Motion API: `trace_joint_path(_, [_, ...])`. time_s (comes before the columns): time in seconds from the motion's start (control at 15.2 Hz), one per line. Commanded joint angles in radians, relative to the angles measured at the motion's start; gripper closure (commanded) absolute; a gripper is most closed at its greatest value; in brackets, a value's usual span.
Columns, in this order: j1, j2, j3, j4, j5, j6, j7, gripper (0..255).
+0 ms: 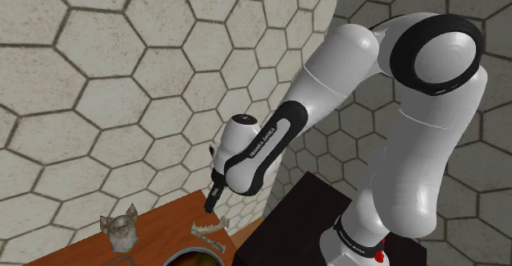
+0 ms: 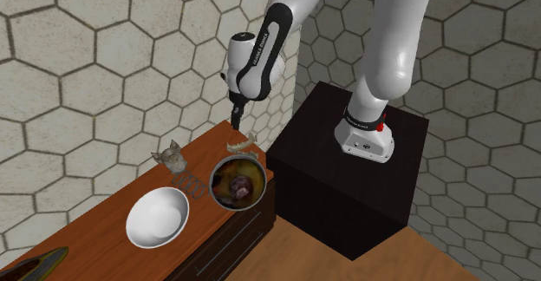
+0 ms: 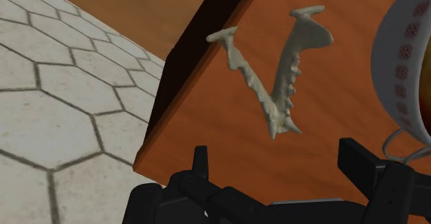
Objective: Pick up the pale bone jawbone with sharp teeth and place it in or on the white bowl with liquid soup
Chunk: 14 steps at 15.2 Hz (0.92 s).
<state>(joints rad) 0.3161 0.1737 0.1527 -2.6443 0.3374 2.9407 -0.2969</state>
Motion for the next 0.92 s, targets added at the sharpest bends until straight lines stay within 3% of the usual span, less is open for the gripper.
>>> trace_joint_path(0.0, [-0.008,0.091,0.037,0.041,0.042,0.05,-0.049,0])
trace_joint_path(0.26, [-0.034,0.259,0.112,0.116,0.067,0.142,-0.106,0])
trace_joint_path(0.86, [-0.026,0.412,0.116,0.187,0.059,0.226,-0.116,0])
